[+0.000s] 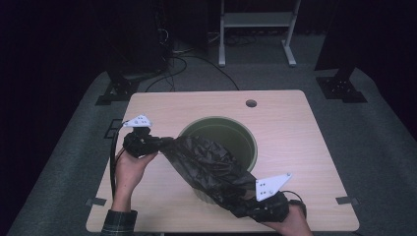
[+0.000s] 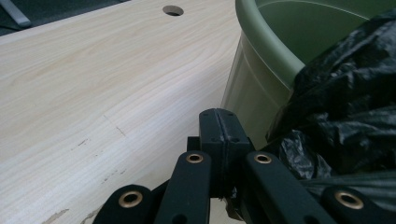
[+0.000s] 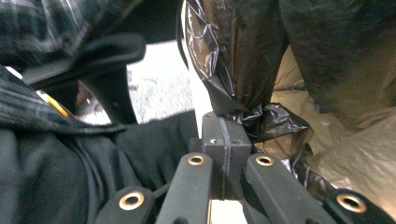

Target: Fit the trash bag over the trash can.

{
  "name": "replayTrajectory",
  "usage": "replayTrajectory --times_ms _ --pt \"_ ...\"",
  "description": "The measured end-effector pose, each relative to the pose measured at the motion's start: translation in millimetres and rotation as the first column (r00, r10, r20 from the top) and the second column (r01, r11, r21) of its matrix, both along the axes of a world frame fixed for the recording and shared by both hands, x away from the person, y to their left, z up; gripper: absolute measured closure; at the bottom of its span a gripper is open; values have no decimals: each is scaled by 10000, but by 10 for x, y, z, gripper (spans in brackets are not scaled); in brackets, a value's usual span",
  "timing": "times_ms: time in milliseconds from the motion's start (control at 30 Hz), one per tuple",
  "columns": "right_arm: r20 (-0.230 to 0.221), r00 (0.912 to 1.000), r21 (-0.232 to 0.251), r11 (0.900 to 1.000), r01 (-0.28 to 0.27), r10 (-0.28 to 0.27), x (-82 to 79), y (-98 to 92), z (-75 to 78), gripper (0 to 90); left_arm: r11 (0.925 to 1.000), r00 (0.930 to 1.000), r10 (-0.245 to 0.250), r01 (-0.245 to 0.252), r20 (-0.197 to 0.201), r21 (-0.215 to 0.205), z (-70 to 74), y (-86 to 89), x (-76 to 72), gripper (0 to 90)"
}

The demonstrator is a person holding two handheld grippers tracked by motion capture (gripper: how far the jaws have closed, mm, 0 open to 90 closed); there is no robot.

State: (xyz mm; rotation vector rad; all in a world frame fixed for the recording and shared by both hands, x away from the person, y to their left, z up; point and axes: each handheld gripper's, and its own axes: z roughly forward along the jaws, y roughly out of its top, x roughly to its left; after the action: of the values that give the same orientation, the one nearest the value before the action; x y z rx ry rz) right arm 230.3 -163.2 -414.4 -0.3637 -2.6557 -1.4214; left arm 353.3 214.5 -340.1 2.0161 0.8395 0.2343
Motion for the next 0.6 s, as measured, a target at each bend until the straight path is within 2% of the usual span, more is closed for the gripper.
replayTrajectory --times_ms 67,100,133,200,233,300,400,500,600 --pt "-20 10000 -361 9993 -3 2 -17 18 -27 900 9994 9997 228 -228 3 271 -6 10 11 900" --pt "70 10000 -694 9976 47 -42 -31 34 -54 900 9996 9997 224 -223 -61 155 -16 26 21 900" --pt "-53 10000 -820 9966 -24 20 -36 41 -88 900 9998 9997 216 -215 -61 55 -23 40 25 900" --pt "-134 9999 -727 9974 -28 18 -46 28 -106 877 9997 9997 235 -235 -32 58 -20 49 16 900" --pt "33 10000 -620 9980 79 -77 -64 13 -77 755 9998 9998 199 -199 -5 7 -15 50 10 900" --pt "78 9999 -337 9994 94 -91 -109 -24 38 679 9999 9999 151 -151 25 -17 -2 41 2 900" --pt "345 9994 208 9998 2 -9 -218 -116 290 657 10000 9999 87 -87 110 0 19 34 6 900" --pt "601 9982 941 9955 -117 60 -305 -256 561 653 10000 9998 42 -42 173 -30 39 17 2 900" --pt "1117 9930 1646 9862 188 -376 -343 -379 837 643 9999 9997 -86 88 230 -82 54 -15 1 900"
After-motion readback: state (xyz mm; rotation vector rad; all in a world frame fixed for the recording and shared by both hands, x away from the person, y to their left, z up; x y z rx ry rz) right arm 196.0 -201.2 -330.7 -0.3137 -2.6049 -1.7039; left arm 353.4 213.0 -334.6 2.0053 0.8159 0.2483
